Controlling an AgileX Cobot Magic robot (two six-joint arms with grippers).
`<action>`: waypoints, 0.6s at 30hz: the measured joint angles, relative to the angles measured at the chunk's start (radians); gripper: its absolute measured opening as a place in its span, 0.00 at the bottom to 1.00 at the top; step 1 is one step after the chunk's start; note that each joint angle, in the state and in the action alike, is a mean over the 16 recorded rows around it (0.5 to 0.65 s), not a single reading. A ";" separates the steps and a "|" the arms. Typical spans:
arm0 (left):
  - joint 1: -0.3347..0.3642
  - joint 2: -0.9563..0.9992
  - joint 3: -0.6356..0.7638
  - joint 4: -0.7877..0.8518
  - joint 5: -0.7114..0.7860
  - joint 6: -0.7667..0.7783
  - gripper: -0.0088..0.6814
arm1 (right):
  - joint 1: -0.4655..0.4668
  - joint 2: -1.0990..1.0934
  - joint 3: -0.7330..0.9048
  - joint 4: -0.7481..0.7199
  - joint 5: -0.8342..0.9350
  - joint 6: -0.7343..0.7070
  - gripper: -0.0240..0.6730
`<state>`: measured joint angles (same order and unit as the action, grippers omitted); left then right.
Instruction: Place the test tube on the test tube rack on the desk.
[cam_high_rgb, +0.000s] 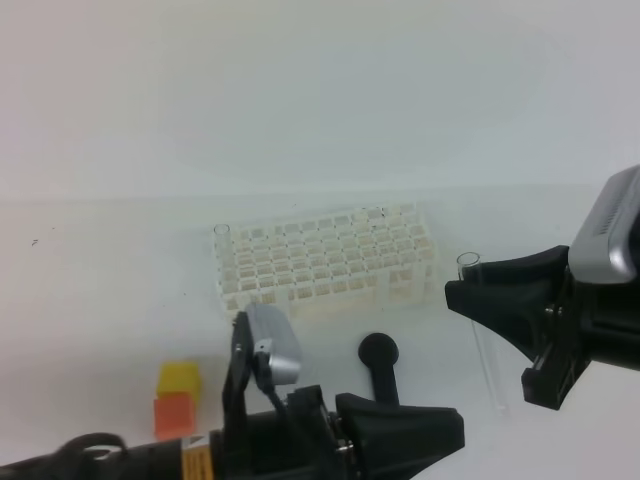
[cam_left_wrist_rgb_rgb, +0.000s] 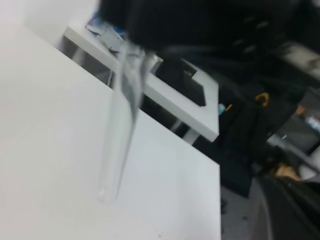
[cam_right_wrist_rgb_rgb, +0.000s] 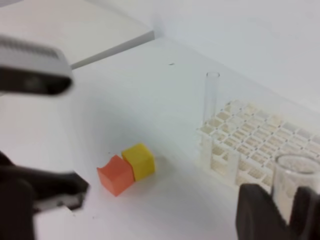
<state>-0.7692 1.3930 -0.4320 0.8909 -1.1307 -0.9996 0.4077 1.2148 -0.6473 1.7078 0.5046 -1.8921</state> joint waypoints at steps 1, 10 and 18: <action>0.000 -0.021 0.000 0.005 0.018 0.000 0.01 | 0.000 0.000 0.000 0.000 0.002 0.000 0.21; 0.064 -0.282 0.000 0.081 0.198 0.001 0.01 | 0.000 0.000 0.000 0.000 0.018 -0.002 0.21; 0.283 -0.534 0.011 0.183 0.256 0.001 0.01 | 0.000 0.000 0.000 0.000 0.043 -0.004 0.21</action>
<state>-0.4859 0.8586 -0.4208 1.0740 -0.8743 -0.9985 0.4077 1.2148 -0.6473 1.7078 0.5475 -1.8966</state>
